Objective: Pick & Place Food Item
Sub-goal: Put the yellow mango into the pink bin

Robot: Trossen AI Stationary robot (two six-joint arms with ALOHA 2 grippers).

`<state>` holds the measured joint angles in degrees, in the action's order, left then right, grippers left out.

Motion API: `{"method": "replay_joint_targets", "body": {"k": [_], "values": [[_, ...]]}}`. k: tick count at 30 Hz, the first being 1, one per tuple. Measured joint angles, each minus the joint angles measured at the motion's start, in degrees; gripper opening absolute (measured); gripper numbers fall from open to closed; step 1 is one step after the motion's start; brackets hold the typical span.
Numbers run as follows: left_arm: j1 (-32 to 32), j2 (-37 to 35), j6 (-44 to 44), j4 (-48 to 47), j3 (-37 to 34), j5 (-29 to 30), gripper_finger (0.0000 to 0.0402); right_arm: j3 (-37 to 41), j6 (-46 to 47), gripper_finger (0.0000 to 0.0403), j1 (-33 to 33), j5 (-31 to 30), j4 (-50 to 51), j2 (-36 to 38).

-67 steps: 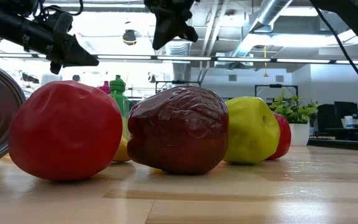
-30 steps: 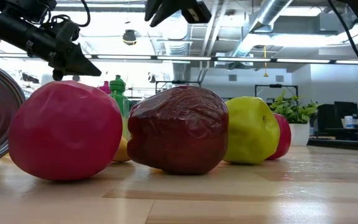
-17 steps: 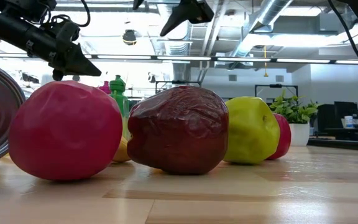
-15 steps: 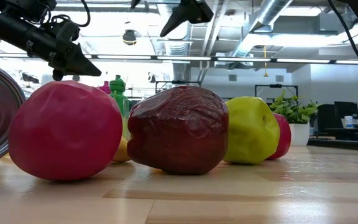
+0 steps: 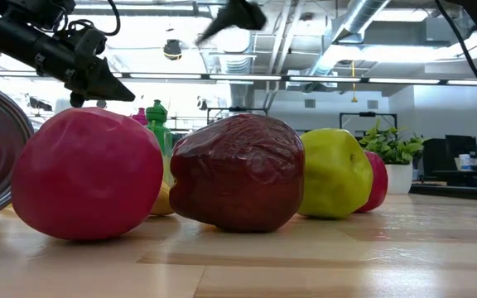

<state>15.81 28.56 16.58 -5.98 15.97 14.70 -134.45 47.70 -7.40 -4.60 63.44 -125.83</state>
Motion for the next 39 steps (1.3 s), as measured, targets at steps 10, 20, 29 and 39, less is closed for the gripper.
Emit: {"method": "replay_joint_targets", "body": {"k": [10,20,29,39], "values": [[0.0,0.0,0.0,0.0,0.0,0.0,0.0002,6.5,3.9,0.0329,1.6,-4.4,10.8,-0.2],[0.0,0.0,0.0,0.0,0.0,0.0,0.0002,18.6,8.1,0.0329,1.6,-2.8,4.9,-0.1],[0.0,0.0,0.0,0.0,0.0,0.0,0.0002,24.0,8.9,0.0329,0.3,0.3,-3.8,0.1],[0.0,0.0,0.0,0.0,0.0,0.0,0.0002,31.3,15.0,0.0329,-1.2,0.3,-11.5,-0.2]]}}
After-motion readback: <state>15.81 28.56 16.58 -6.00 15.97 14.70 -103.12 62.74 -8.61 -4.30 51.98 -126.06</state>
